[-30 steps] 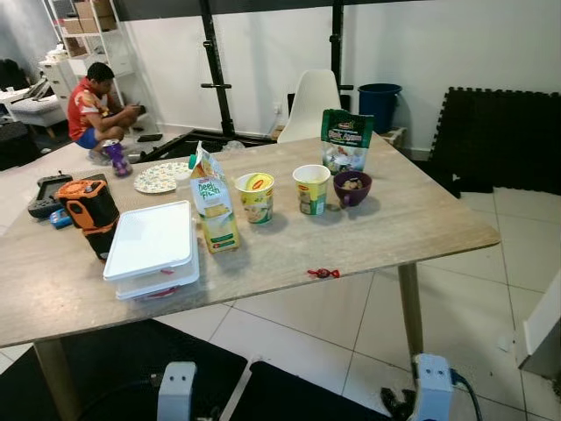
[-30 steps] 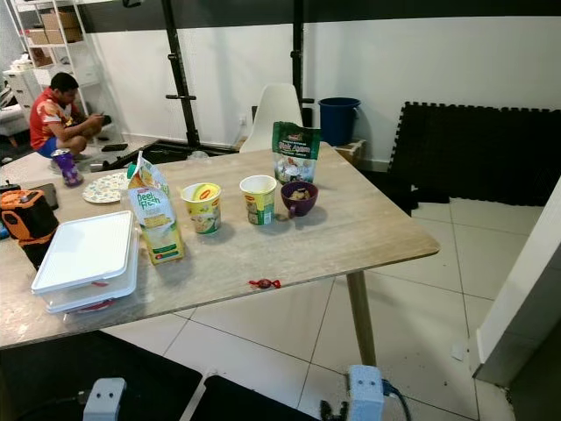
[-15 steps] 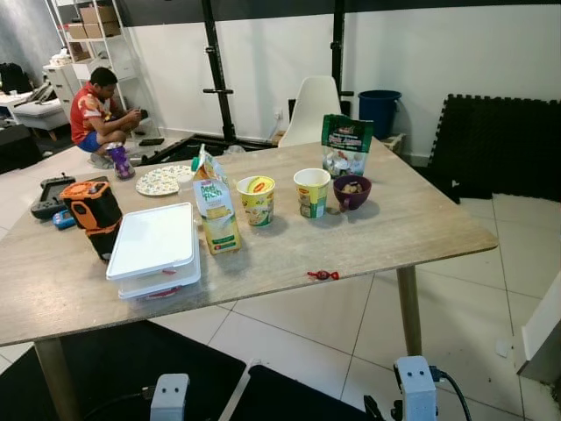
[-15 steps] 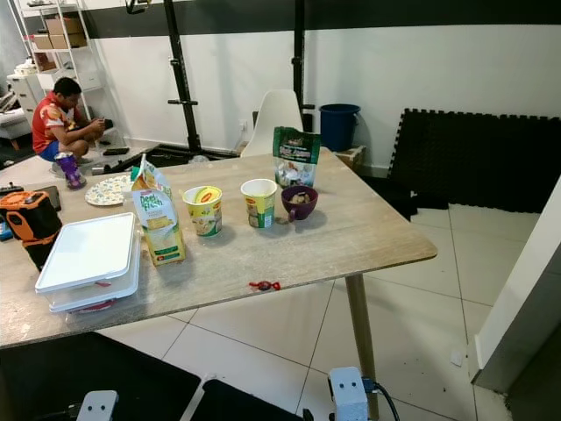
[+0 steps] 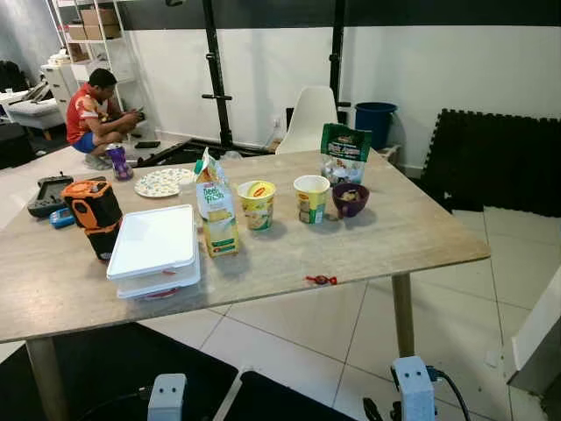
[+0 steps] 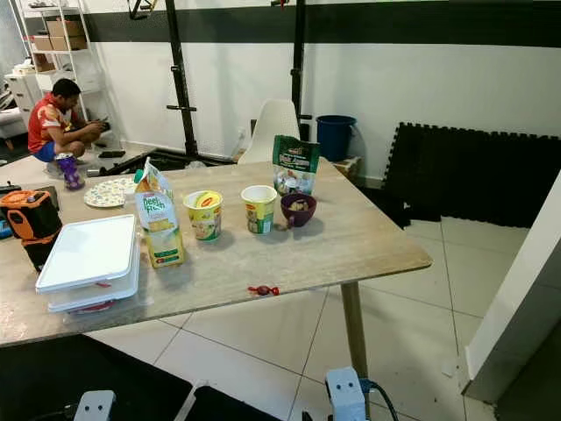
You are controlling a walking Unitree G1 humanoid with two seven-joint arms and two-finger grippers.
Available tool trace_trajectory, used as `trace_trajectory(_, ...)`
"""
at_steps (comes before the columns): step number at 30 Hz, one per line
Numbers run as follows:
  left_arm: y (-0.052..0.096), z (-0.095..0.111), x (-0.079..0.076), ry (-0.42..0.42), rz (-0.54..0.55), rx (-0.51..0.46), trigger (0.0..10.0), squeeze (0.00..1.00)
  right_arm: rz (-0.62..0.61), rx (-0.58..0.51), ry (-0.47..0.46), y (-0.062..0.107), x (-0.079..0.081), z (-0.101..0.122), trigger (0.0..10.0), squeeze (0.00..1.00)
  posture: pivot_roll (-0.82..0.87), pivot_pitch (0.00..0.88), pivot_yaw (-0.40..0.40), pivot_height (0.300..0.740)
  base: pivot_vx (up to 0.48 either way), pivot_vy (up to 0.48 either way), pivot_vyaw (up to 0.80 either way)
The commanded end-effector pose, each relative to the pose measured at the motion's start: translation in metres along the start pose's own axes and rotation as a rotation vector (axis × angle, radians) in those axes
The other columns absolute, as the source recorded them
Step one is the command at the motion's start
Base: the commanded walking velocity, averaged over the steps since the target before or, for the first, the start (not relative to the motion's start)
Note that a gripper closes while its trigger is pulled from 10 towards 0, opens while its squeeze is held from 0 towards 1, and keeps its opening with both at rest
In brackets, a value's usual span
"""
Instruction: Restocking fridge
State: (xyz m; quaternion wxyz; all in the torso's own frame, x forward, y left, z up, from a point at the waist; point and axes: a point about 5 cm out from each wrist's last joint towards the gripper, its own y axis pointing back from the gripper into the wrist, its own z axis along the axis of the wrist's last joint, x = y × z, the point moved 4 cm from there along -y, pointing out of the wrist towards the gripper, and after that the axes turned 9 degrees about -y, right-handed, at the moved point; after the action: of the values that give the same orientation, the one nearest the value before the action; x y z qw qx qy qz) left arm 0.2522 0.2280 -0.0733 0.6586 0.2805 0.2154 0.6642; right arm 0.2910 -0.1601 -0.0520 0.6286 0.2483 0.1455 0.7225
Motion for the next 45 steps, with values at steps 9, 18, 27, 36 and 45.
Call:
trace_trajectory(9,0.002,-0.007,0.000,-0.022,0.002,0.016,10.0,0.00,0.012,0.037,0.028,0.002,0.000,-0.008,10.0,0.00,0.05,0.000,0.012,0.734,0.000,0.000,0.00)
trace_trajectory(18,0.002,-0.007,-0.001,-0.033,0.002,0.015,10.0,0.00,0.013,0.054,0.033,0.002,0.001,-0.011,10.0,0.00,0.05,0.000,0.010,0.734,0.000,0.000,0.00)
trace_trajectory(27,-0.002,0.004,0.001,-0.009,0.025,-0.002,10.0,0.00,-0.014,0.038,-0.002,0.001,0.000,-0.008,10.0,0.00,0.04,0.027,0.012,0.734,0.000,0.000,0.00)
trace_trajectory(36,-0.002,0.004,0.001,0.004,0.032,-0.002,10.0,0.00,-0.017,0.047,0.018,0.001,-0.003,-0.009,10.0,0.00,0.04,0.042,0.008,0.734,0.000,0.000,0.00)
trace_trajectory(45,-0.002,0.006,0.001,0.000,0.036,-0.005,10.0,0.00,-0.002,0.051,0.045,0.001,-0.002,-0.007,10.0,0.00,0.04,0.057,0.009,0.734,0.000,0.000,0.00)
